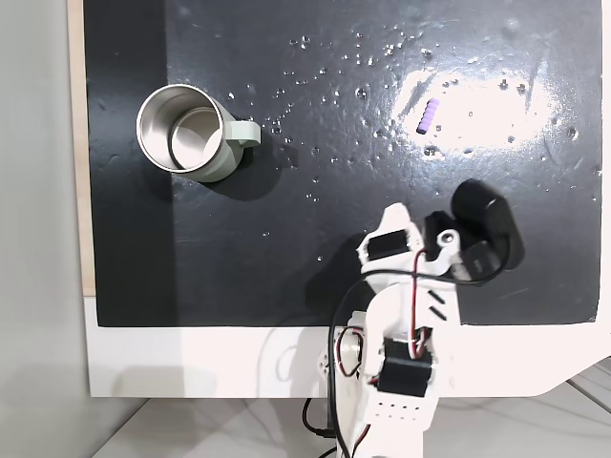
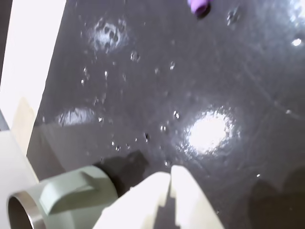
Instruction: Grasp a pengrip and put it in the cup.
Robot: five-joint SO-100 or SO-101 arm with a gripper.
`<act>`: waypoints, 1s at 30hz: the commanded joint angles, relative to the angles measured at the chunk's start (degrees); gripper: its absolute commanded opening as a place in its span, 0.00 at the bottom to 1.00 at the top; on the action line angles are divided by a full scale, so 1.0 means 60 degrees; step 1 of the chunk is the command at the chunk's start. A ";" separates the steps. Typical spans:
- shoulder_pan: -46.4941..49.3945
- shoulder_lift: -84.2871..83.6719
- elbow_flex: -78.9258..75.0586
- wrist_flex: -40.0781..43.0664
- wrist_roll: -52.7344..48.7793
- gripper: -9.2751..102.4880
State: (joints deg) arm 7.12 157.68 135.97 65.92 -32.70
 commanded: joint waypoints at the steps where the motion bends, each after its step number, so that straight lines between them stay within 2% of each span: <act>1: 0.0264 -0.1567 -0.2095 0.0117 -0.0542 0.09; 5: 0.0396 -0.3267 -0.3721 0.0762 -0.1201 0.09; 12: 0.0615 -0.5332 -0.5127 0.0527 -0.2710 0.10; 18: 0.0645 -0.6870 -0.5962 0.0249 -0.3721 0.18; 25: 0.1011 -0.7983 -0.5991 -0.1069 -0.5024 0.27; 30: 0.1318 -0.8936 -0.5845 -0.1890 -0.5918 0.28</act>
State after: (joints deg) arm 13.80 105.38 103.18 58.27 -65.48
